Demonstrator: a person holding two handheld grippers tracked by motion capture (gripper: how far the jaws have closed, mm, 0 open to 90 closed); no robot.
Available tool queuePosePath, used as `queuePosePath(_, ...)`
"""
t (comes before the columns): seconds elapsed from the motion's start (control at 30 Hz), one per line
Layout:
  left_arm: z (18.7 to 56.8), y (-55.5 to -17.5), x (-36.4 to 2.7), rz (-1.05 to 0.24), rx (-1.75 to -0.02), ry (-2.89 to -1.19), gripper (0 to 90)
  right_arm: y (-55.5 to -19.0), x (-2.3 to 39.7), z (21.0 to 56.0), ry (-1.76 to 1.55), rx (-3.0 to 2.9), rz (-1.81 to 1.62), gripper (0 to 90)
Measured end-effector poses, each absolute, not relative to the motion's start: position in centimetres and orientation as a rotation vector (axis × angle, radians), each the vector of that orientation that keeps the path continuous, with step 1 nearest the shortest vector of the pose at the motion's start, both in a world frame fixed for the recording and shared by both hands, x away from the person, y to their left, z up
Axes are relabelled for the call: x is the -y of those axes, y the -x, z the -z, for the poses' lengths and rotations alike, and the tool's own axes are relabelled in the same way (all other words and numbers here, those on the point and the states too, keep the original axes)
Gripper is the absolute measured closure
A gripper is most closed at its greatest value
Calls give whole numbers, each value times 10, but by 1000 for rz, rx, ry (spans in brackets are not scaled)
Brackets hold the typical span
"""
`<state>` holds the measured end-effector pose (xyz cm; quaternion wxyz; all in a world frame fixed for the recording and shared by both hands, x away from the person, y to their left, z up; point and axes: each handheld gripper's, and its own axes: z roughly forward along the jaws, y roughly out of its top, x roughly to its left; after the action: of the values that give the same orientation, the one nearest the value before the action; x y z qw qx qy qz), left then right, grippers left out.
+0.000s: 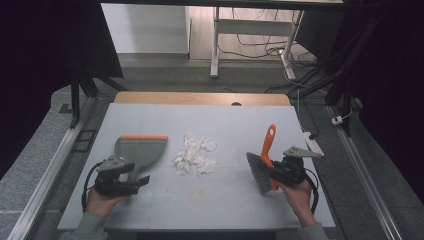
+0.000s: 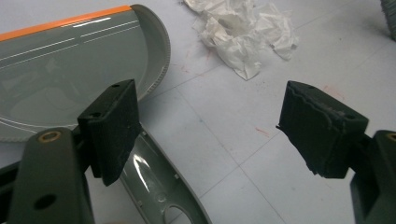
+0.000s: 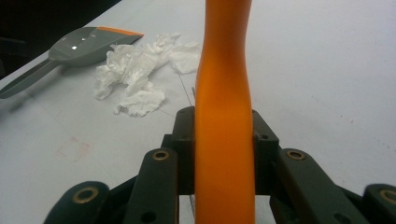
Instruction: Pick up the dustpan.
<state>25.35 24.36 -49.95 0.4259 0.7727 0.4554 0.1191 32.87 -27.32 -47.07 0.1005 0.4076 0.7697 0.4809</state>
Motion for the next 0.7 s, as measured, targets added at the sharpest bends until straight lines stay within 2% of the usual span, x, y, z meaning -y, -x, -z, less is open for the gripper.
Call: queuePosePath(0.7,498,-254,-242,-308,-1142,-1948,218,-327,272,470,-1192,-2266,-1421,699)
